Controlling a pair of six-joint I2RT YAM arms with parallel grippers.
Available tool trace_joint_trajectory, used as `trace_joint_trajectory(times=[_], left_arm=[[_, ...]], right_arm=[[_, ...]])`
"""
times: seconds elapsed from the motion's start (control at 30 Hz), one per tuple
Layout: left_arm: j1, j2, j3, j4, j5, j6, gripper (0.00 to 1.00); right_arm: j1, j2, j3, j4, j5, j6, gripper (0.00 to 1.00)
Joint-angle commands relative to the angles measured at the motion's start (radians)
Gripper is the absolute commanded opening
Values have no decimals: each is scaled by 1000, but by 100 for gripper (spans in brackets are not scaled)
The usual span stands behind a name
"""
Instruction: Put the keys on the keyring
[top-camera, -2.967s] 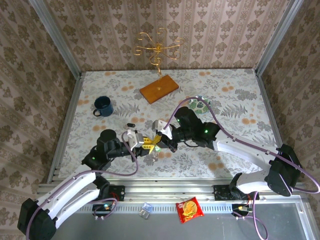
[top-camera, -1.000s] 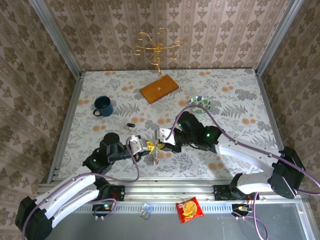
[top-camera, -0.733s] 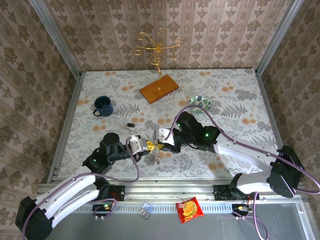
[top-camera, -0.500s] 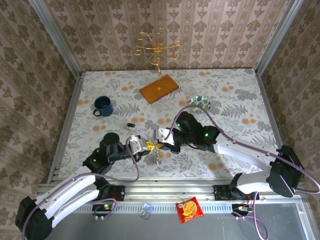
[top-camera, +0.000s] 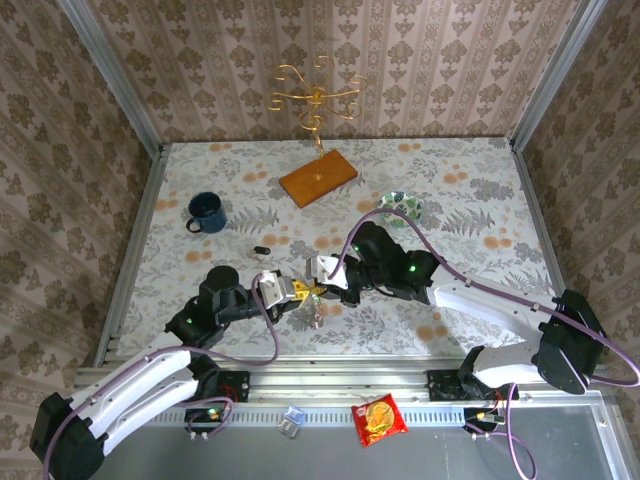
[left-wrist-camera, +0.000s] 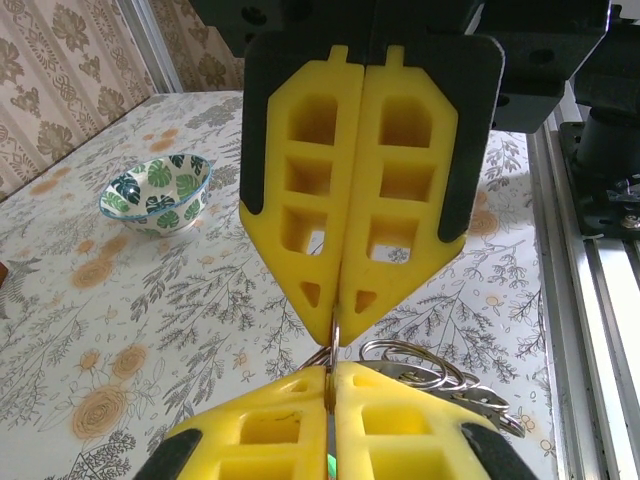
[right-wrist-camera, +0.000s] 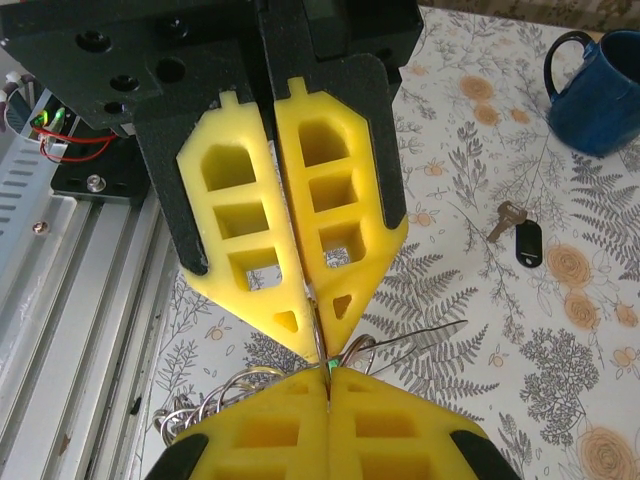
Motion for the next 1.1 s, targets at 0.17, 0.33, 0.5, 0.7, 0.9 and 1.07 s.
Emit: trace_joint_trajectory(times=[0.17, 0.33, 0.5, 0.7, 0.9, 1.07], left_arm=[[-4, -8, 20, 66, -15, 1, 8], [-3, -9, 18, 74, -20, -1, 9], [-5, -9, 18, 77, -22, -4, 9], [-3, -9, 17, 82, -15, -4, 1], [-4, -15, 18, 70, 0, -4, 0], [-4, -32, 15, 50, -2, -5, 0]], right_arm=[[20, 15, 47, -23, -76, -7, 0], [20, 24, 54, -49, -85, -9, 0], [21, 31, 63, -73, -91, -14, 0], [21, 35, 69, -89, -92, -20, 0], [-4, -10, 39, -36, -61, 0, 20], [-43, -70, -10, 26, -86, 30, 28]])
